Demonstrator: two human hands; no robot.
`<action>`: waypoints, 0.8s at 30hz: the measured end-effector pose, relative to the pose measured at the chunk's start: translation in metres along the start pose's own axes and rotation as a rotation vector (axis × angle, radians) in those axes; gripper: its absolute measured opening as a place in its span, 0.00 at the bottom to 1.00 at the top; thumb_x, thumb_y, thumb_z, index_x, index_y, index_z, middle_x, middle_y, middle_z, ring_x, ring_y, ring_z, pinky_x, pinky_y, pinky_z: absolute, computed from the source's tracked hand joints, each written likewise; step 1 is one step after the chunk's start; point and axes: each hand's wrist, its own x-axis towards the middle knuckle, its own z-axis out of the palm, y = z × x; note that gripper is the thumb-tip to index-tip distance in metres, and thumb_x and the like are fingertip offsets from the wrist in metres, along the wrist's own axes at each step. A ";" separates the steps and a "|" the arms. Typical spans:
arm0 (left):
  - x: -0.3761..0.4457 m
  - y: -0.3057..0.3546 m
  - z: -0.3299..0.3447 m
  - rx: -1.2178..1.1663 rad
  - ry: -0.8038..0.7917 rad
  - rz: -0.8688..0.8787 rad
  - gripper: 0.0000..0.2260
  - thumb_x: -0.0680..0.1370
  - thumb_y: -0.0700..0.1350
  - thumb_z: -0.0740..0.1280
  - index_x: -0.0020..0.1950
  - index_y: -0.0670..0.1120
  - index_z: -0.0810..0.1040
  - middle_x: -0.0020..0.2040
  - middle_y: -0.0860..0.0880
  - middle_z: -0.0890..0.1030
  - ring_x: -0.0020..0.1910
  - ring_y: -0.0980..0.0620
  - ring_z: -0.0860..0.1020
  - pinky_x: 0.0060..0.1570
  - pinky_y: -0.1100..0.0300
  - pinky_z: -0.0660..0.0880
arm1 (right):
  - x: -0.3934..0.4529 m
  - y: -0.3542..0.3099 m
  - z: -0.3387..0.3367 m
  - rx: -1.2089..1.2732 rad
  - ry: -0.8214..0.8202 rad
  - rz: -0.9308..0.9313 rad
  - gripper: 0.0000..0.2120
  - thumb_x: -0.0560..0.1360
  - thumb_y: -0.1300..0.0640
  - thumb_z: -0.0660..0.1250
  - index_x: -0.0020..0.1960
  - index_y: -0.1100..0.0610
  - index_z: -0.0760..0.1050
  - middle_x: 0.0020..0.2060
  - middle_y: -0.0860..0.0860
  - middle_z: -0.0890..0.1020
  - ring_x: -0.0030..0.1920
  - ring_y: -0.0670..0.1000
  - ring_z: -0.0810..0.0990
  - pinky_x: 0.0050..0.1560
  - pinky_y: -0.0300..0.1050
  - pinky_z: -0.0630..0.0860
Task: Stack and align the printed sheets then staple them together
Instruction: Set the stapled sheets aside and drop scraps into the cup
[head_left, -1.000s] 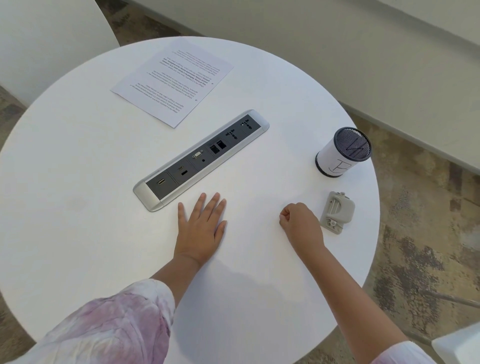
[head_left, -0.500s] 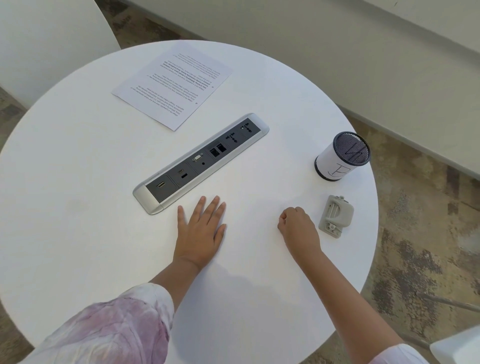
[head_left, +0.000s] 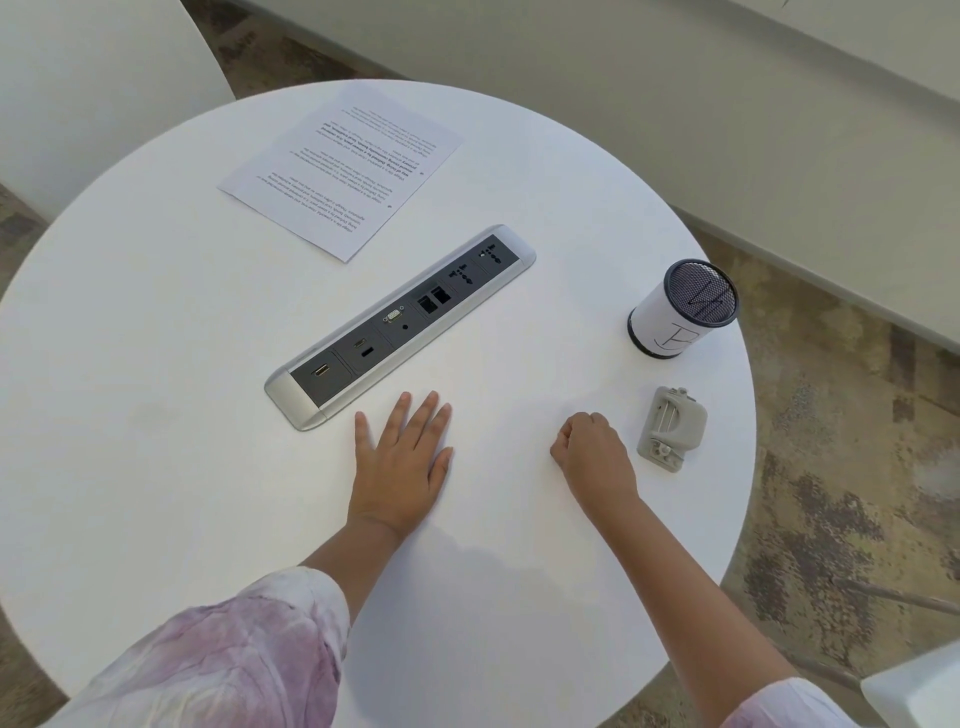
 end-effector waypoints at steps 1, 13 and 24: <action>0.000 0.000 0.000 -0.001 0.002 0.001 0.25 0.78 0.55 0.43 0.74 0.52 0.60 0.75 0.54 0.61 0.75 0.48 0.56 0.68 0.34 0.50 | 0.000 -0.001 0.000 -0.003 0.001 0.004 0.09 0.77 0.64 0.55 0.50 0.64 0.73 0.46 0.58 0.74 0.48 0.59 0.75 0.44 0.48 0.69; 0.000 0.000 -0.001 -0.016 0.003 0.005 0.26 0.78 0.55 0.43 0.74 0.52 0.61 0.75 0.54 0.62 0.75 0.47 0.56 0.68 0.34 0.50 | 0.021 0.013 -0.038 0.300 0.070 -0.010 0.05 0.74 0.61 0.61 0.43 0.61 0.76 0.39 0.55 0.76 0.37 0.53 0.72 0.33 0.41 0.65; -0.001 0.000 -0.002 -0.017 0.018 0.013 0.25 0.78 0.55 0.45 0.72 0.51 0.64 0.73 0.53 0.65 0.74 0.46 0.60 0.67 0.33 0.53 | 0.076 0.031 -0.138 0.312 0.430 -0.062 0.12 0.71 0.64 0.57 0.36 0.72 0.71 0.27 0.59 0.68 0.31 0.53 0.64 0.26 0.41 0.59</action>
